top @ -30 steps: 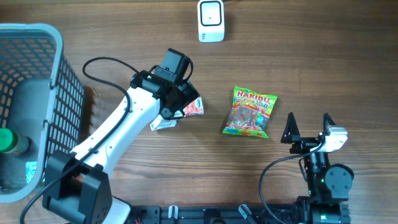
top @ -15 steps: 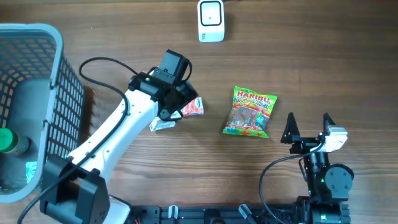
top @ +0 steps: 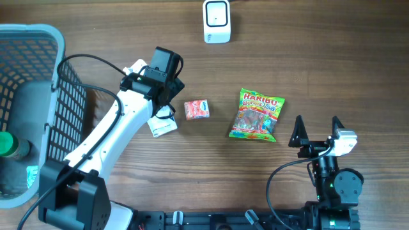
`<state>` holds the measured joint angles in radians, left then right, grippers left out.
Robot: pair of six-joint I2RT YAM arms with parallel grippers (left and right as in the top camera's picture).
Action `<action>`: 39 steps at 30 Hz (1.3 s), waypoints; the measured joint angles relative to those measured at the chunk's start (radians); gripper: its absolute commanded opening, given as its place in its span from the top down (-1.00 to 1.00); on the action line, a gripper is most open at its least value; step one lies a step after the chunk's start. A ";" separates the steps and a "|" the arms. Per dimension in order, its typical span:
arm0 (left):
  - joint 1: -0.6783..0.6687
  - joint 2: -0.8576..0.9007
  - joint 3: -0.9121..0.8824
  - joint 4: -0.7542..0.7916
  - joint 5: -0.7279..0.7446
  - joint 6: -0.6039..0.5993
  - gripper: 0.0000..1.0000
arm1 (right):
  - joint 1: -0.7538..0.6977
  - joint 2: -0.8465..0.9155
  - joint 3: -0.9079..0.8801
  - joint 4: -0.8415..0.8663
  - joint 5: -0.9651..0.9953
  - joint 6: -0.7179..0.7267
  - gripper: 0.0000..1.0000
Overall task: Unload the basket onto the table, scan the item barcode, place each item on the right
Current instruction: 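Carry the Hansaplast box with the left gripper and set it on the table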
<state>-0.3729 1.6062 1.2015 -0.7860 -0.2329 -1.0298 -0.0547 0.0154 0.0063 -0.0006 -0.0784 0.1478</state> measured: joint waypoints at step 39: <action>0.394 -0.525 0.210 0.001 -0.204 0.391 -1.00 | 0.000 0.000 0.000 0.000 0.000 0.000 -0.99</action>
<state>0.0216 1.0809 1.4117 -0.7853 -0.4366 -0.6388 -0.0547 0.0154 0.0063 -0.0006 -0.0788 0.1478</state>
